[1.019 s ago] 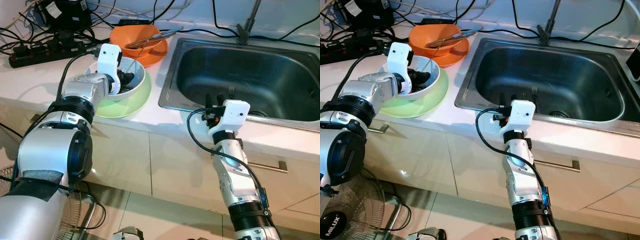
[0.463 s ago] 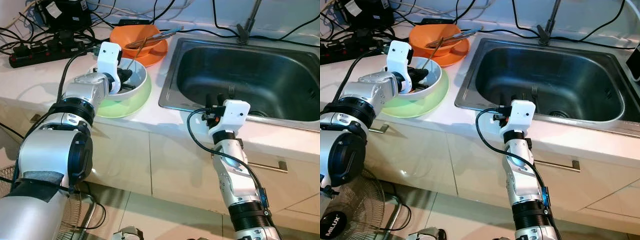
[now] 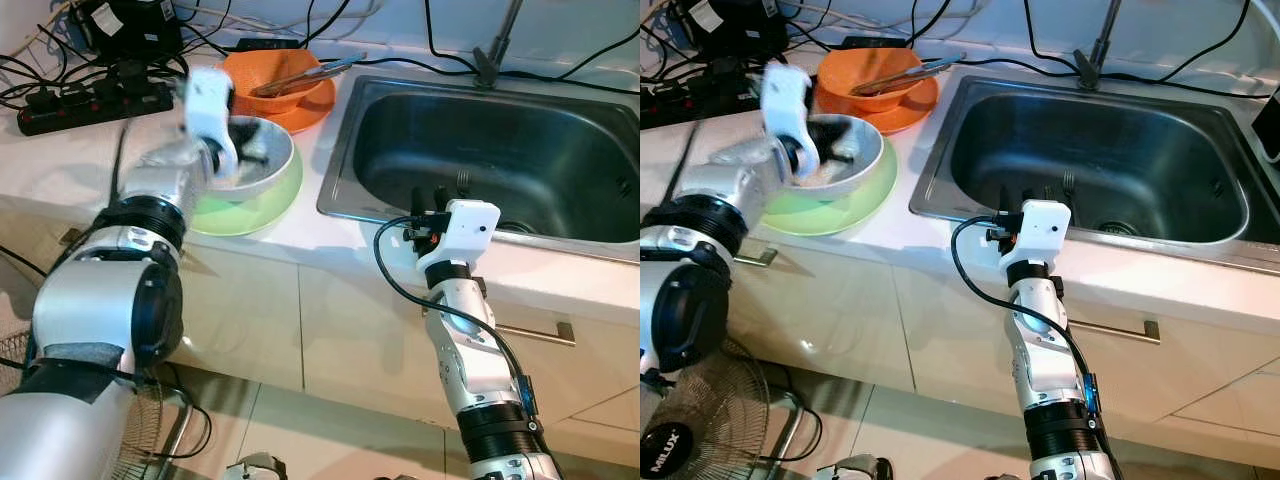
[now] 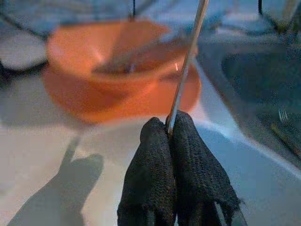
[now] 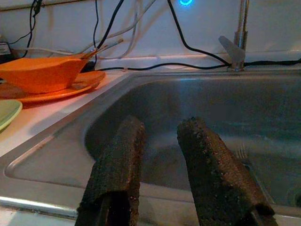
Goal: Kitchen organization
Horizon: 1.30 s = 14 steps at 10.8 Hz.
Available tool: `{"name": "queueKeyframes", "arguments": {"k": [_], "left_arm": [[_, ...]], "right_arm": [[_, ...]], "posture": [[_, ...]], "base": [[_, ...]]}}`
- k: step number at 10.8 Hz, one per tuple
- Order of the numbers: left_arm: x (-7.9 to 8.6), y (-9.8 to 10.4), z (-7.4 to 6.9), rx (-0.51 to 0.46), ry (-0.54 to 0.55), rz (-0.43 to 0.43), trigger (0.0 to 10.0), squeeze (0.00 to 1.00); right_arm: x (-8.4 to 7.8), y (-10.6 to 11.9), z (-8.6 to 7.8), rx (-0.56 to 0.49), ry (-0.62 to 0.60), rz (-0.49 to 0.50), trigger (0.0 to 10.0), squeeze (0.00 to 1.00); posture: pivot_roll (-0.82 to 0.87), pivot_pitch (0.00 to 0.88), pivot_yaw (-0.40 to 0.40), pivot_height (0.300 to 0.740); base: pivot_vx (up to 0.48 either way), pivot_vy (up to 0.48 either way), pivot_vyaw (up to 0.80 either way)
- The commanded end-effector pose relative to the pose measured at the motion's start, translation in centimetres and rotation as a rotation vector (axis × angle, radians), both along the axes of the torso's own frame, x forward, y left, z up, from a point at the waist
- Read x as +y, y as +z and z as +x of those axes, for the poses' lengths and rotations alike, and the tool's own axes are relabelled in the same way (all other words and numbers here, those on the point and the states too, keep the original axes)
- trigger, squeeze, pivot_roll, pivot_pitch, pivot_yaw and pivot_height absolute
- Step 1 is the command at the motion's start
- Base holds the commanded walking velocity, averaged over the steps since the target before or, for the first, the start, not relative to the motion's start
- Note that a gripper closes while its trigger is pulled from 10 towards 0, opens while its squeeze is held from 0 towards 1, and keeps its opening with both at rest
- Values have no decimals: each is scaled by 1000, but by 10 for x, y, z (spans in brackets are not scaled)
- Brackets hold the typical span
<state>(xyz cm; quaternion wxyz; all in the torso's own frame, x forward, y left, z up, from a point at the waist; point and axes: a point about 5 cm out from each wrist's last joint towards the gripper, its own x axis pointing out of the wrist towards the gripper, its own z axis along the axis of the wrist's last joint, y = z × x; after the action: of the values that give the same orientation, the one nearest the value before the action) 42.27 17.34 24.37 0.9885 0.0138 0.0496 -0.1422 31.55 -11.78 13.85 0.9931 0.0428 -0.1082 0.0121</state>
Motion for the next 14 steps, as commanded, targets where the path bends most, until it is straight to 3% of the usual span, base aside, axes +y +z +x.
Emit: {"name": "queueKeyframes", "arguments": {"k": [1,4,5,6,8,11,14], "left_arm": [[1,18,1,-94,5,1,10000,0],[-11,58,0,-309,-59,73,10000,0],[-24,71,-4,-448,-99,201,10000,0],[-33,74,-8,-517,-123,260,10000,0],[-66,69,-22,-667,-207,379,10000,0],[-94,57,-41,-781,-233,450,10000,0],[-120,32,-55,-803,-273,510,10000,0]], "right_arm": [[-3,-2,1,8,-8,-6,10000,0],[-2,-2,1,7,-4,-6,10000,0],[-2,-1,1,5,-6,-8,10000,0],[-2,-1,1,3,-7,-9,10000,0],[-3,2,2,-4,-12,-9,10000,0],[-16,8,6,-21,-55,-18,10000,0],[-28,10,10,-25,-103,-22,10000,0]], "posture": [[66,38,30,740],[64,35,30,740],[60,33,29,740],[59,31,28,740],[59,27,23,740],[53,21,18,740],[54,23,17,740]], "base": [[0,0,0],[0,0,0],[0,0,0],[0,0,0],[0,0,0],[0,0,0],[0,0,0]]}}
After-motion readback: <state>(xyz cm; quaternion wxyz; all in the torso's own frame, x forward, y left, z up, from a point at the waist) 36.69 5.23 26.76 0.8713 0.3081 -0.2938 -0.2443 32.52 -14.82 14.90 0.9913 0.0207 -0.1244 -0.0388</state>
